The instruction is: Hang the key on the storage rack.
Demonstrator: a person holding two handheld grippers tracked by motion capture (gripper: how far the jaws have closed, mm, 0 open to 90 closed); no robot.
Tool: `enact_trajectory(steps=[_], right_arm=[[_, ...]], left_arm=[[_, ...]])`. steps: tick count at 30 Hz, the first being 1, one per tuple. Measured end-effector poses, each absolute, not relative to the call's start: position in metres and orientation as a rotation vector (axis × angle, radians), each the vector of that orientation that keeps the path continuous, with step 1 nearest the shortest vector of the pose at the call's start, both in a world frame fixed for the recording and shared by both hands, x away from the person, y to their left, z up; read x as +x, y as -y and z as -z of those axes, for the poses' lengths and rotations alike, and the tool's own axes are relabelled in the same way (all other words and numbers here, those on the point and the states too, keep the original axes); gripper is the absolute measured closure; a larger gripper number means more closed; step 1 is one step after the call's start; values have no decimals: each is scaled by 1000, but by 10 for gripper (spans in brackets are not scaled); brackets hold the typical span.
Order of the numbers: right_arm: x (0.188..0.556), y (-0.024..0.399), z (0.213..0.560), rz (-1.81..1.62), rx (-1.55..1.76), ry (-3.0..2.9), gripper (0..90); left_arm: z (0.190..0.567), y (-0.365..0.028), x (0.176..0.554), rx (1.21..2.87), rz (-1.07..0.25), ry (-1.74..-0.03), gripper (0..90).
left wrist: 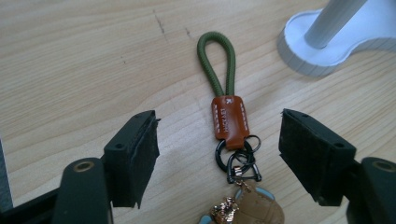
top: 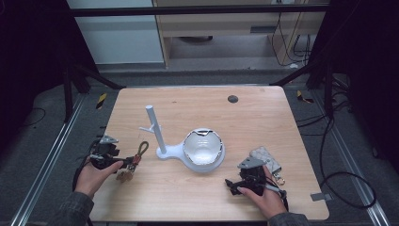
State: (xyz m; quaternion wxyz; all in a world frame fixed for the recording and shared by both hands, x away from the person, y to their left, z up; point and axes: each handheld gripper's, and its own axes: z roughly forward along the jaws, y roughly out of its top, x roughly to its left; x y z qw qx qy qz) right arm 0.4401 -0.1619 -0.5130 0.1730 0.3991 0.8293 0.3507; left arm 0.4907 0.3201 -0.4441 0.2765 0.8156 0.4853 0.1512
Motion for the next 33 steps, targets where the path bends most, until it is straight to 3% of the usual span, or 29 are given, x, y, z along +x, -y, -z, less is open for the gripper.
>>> enact_trajectory(steps=[5, 14, 33], right_arm=[[440, 162, 513, -995, 1133, -2353, 3], [439, 162, 513, -996, 1126, -2354, 3], [438, 162, 513, -999, 1127, -2356, 2]], left_arm=[[447, -312, 505, 2283, -372, -1294, 377], [458, -292, 520, 2394, -347, -1297, 447], [470, -283, 525, 2421, -324, -1329, 585]])
